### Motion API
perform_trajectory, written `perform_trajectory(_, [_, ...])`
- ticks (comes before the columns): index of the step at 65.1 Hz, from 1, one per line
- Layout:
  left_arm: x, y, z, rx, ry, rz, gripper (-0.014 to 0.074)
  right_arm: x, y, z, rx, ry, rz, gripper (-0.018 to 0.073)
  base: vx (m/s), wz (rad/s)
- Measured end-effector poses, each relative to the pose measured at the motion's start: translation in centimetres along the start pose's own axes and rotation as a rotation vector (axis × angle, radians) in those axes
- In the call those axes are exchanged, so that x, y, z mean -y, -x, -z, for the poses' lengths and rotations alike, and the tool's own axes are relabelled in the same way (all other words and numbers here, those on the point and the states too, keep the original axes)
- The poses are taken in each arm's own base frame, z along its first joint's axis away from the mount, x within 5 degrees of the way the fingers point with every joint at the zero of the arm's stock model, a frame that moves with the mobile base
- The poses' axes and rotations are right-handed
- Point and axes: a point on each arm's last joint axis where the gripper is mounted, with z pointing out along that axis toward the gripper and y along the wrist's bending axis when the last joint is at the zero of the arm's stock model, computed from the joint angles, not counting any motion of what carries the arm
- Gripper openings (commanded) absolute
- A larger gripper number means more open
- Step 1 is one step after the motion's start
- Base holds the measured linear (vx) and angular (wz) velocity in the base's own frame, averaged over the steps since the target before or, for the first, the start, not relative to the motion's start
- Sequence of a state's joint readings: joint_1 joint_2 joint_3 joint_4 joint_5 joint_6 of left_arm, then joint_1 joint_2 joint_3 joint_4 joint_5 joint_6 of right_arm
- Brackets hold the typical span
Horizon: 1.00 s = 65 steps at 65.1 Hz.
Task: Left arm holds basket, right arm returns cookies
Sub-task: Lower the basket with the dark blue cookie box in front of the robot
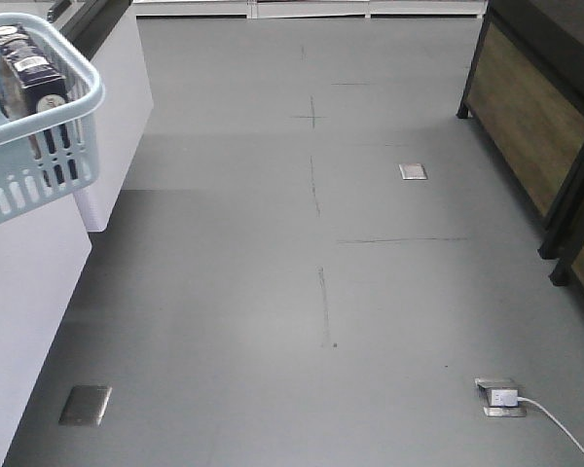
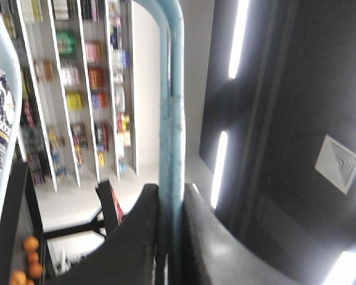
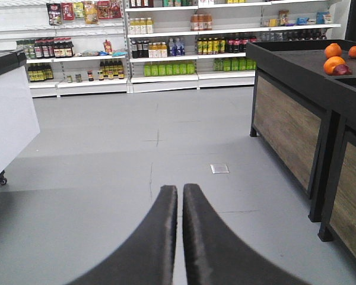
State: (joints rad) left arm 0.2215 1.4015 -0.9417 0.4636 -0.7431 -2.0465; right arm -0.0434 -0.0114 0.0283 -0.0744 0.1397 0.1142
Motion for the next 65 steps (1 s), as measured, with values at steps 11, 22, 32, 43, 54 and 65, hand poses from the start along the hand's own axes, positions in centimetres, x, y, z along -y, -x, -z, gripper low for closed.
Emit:
perform_trajectory(11, [0.0, -2.9, -0.5, -0.104, -0.020, 0.033, -0.0004, 0.0, 0.0, 0.0, 0.000, 0.000, 0.000, -0.0010, 0.00, 0.00])
perform_trajectory(22, [0.6, -5.1, -0.4, -0.166, -0.029, 0.049, -0.0004, 0.0, 0.0, 0.0, 0.000, 0.000, 0.000, -0.0010, 0.00, 0.00])
perform_trajectory(32, [1.8, -6.7, 0.1, -0.216, -0.060, 0.055, -0.0004, 0.0, 0.0, 0.0, 0.000, 0.000, 0.000, -0.0010, 0.00, 0.00])
perform_trajectory(43, [2.5, -8.4, 0.9, -0.267, -0.076, 0.070, -0.0004, 0.0, 0.0, 0.0, 0.000, 0.000, 0.000, -0.0010, 0.00, 0.00])
perform_trajectory(54, [1.3, -9.8, 2.8, -0.294, -0.034, 0.122, -0.0003, 0.0, 0.0, 0.0, 0.000, 0.000, 0.000, -0.0010, 0.00, 0.00])
perform_trajectory(65, [-1.0, -10.9, 5.2, -0.310, 0.045, 0.180, -0.0003, 0.0, 0.0, 0.0, 0.000, 0.000, 0.000, -0.0010, 0.00, 0.00])
